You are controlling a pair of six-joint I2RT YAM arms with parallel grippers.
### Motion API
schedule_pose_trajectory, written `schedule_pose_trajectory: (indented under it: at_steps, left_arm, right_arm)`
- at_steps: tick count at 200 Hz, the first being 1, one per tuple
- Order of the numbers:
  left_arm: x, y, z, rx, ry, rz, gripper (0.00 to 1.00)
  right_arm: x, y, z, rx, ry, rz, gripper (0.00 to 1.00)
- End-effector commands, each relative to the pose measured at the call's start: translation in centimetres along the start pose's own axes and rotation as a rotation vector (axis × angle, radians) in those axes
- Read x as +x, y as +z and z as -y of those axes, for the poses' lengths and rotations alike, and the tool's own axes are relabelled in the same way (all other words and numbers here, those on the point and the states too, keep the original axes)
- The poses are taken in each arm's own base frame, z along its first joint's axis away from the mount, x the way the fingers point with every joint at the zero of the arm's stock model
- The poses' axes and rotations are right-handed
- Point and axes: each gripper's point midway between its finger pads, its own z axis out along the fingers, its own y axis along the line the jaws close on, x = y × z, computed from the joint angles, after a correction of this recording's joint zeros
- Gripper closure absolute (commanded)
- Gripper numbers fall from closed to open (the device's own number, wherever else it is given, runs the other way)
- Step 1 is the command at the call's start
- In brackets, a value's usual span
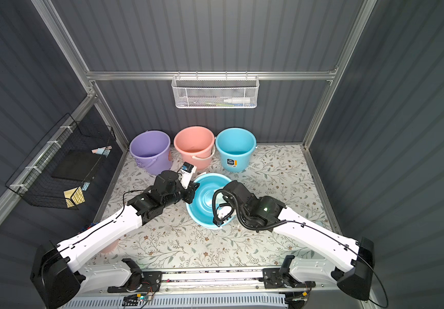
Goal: Wipe the inside of the bucket with a cloth
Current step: Wipe the dirt from the inside of the bucket.
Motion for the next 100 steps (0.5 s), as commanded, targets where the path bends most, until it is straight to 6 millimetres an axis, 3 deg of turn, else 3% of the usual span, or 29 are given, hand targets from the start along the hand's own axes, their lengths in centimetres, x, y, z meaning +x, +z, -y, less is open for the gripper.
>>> schedule_pose_trajectory:
  at_steps: [1,39,61,70,100]
  left_arm:
    - [-1.4,-0.5,0.5,0.020,-0.009,0.041,1.00]
    - [-1.4,-0.5,0.5,0.015,-0.009,0.041,1.00]
    - [-1.2,-0.4,0.5,0.014,-0.008,0.036,1.00]
    - [-1.2,-0.4,0.4,0.014,-0.008,0.035,1.00]
    - [-1.2,-0.4,0.5,0.014,-0.009,0.035,1.00]
  right_arm:
    - [-3.0,-0.7,-5.3,-0.189,0.015,0.132,1.00]
    - [-7.9,-1.2,-5.1,-0.216,0.106,0.340,1.00]
    - [-10.4,-0.6,-2.5,-0.134,0.178,0.452,1.00]
    - [-11.7,0.6,-1.9,-0.130,0.185,0.481,1.00]
    - [-12.9,3.1,2.7,-0.007,0.258,0.482,1.00]
